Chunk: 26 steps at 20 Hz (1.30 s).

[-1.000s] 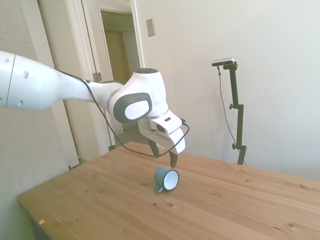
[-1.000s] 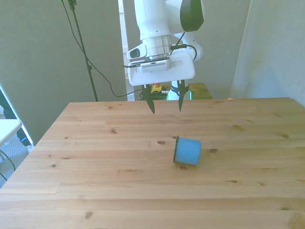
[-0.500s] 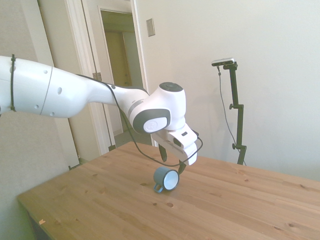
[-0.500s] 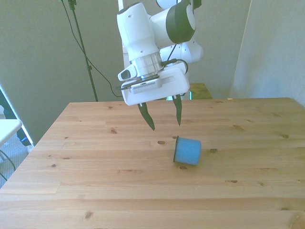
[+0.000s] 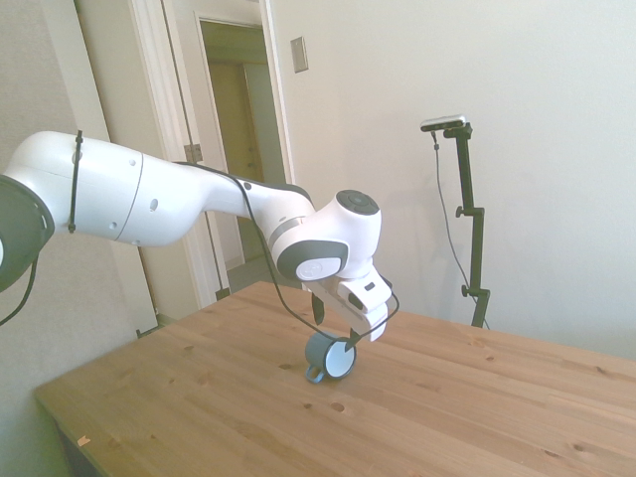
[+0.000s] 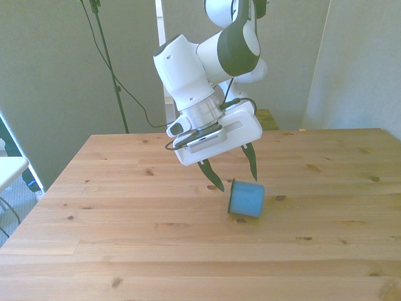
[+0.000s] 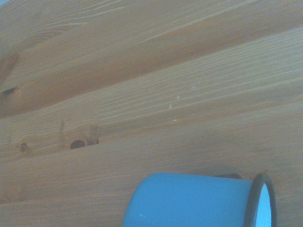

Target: Flip the mug upright

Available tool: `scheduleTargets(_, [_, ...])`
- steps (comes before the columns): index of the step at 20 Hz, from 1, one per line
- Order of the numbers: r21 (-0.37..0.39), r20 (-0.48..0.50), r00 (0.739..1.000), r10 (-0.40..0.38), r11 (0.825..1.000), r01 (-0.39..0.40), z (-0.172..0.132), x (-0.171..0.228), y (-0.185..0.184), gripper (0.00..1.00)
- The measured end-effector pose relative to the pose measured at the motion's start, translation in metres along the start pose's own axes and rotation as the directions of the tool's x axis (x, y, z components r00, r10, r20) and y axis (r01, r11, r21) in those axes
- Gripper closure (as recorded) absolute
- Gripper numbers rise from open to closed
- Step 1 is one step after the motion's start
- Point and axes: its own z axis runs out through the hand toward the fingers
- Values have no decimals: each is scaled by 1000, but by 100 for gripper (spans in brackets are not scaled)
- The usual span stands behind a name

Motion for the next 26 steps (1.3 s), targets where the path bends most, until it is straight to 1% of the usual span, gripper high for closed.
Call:
scheduleTargets(2, [-2, 4, 1000, 1, 1000, -1, 2, 1, 0, 0])
scheduleTargets(4, [6, 20, 1000, 3, 1000, -3, 12, 5, 2, 0])
scheduleTargets(7, [49, 61, 998, 8, 999, -11, 29, 18, 4, 0])
scheduleTargets(9, [79, 113, 994, 0, 997, -9, 39, 24, 3, 0])
scheduleTargets(15, [125, 213, 975, -57, 992, 31, 53, 7, -10, 0])
scheduleTargets(21, [186, 267, 961, -70, 982, 20, 50, 10, 1, 0])
scheduleTargets(26, [205, 316, 946, -71, 979, 5, 45, 13, 11, 0])
